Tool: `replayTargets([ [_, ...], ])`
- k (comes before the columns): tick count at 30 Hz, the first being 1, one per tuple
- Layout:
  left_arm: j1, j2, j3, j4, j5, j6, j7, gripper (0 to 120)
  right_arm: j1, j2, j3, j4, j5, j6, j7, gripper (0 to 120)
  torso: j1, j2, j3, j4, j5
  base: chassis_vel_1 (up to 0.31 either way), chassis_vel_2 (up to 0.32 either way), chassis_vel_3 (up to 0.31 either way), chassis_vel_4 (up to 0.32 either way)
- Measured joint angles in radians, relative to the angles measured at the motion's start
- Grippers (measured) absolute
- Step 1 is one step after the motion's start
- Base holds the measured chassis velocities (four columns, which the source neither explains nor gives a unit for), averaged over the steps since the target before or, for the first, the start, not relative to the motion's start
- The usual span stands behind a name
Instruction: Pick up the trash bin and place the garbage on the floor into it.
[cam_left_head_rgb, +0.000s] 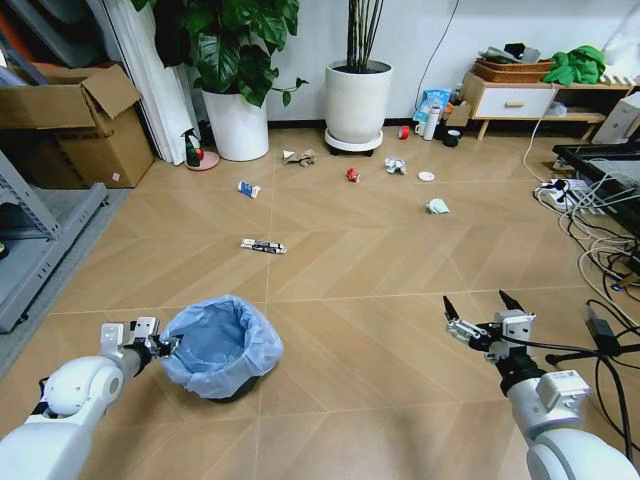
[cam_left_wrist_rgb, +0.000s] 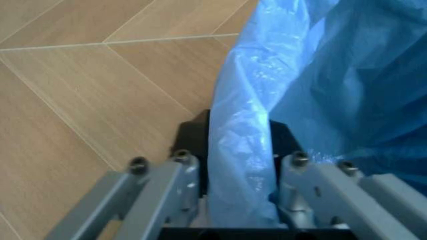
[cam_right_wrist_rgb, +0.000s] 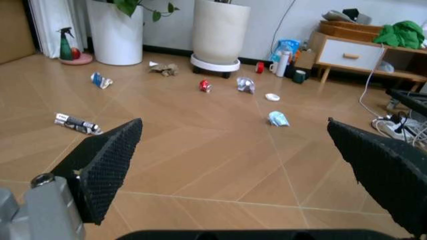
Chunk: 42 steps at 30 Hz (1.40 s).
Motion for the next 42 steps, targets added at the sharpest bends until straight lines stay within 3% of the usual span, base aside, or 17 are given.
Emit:
replayTargets([
  [4,0.006,-0.006,-0.008,-0.005,-0.006,-0.006,-0.004,2,0.008,-0.002,0.000,-0.003,0.006,-0.002,0.001,100,0.000,0.000,0.000,0.0000,-0.0001,0.000,0.000,0.000,0.000],
  [9,0.022,-0.028,-0.041,-0.048,-0.054,-0.012,-0.064,0,0.021,-0.006,0.004,0.000,0.036,-0.025,0.017,100,0.000,0.000,0.000,0.0000,0.0003,0.000,0.000,0.000,0.000],
  [13,0.065,-0.086,-0.095,-0.154,-0.136,-0.029,-0.223,0,0.042,-0.010,0.011,0.008,0.069,-0.069,0.048,100,0.000,0.000,0.000,0.0001,0.0003,0.000,0.000,0.000,0.000],
  [25,0.180,-0.229,-0.133,-0.424,-0.147,-0.069,-0.497,0,0.053,-0.015,0.024,0.023,0.066,-0.093,0.076,100,0.000,0.000,0.000,0.0001,0.0001,0.000,0.000,0.000,0.000],
  [31,0.215,-0.249,-0.121,-0.503,-0.124,-0.075,-0.533,0,0.053,-0.014,0.026,0.026,0.053,-0.091,0.068,100,0.000,0.000,0.000,-0.0002,0.0002,0.000,0.000,0.000,0.000],
  [34,0.253,-0.250,-0.123,-0.553,-0.051,-0.090,-0.519,0,0.053,-0.009,0.025,0.027,0.048,-0.089,0.059,100,0.000,0.000,0.000,0.0001,0.0002,0.000,0.000,0.000,0.000],
  [42,0.271,-0.249,-0.116,-0.583,-0.010,-0.101,-0.500,0,0.055,0.001,0.019,0.026,0.041,-0.084,0.055,100,0.000,0.000,0.000,0.0000,0.0000,-0.009,0.003,0.005,-0.007],
])
